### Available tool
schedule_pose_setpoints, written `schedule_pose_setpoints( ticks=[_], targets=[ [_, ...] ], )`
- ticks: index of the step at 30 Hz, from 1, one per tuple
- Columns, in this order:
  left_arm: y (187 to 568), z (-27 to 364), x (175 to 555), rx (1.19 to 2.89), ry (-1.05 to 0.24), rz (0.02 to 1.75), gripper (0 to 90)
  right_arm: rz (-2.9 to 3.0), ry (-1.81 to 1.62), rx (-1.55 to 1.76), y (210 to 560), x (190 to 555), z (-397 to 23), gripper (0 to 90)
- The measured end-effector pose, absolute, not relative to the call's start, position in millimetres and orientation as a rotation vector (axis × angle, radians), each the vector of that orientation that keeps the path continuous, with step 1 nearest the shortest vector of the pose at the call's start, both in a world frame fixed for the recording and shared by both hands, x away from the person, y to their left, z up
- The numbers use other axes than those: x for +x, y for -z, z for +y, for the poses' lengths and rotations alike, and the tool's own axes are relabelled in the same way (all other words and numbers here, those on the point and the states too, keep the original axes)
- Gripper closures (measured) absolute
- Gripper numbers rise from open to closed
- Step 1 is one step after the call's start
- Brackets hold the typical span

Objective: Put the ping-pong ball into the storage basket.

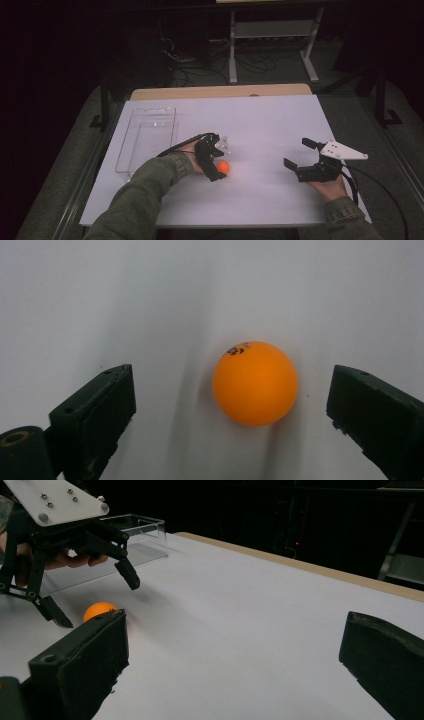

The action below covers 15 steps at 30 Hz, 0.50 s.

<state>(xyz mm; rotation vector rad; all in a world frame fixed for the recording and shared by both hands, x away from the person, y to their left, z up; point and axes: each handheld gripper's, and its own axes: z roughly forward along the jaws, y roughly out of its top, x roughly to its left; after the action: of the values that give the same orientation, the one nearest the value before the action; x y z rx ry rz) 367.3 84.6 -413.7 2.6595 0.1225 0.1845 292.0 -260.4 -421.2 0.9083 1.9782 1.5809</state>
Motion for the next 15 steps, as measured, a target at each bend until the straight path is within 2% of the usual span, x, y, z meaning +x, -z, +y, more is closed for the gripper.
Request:
schedule_pose_setpoints(
  ticks=[15],
  targets=[
    [417.4, 82.7, 367.0, 2.680, -0.175, 0.118, 22.6, 1.979, -1.580, 0.908, 421.2, 292.0, -260.5, 0.0]
  ],
)
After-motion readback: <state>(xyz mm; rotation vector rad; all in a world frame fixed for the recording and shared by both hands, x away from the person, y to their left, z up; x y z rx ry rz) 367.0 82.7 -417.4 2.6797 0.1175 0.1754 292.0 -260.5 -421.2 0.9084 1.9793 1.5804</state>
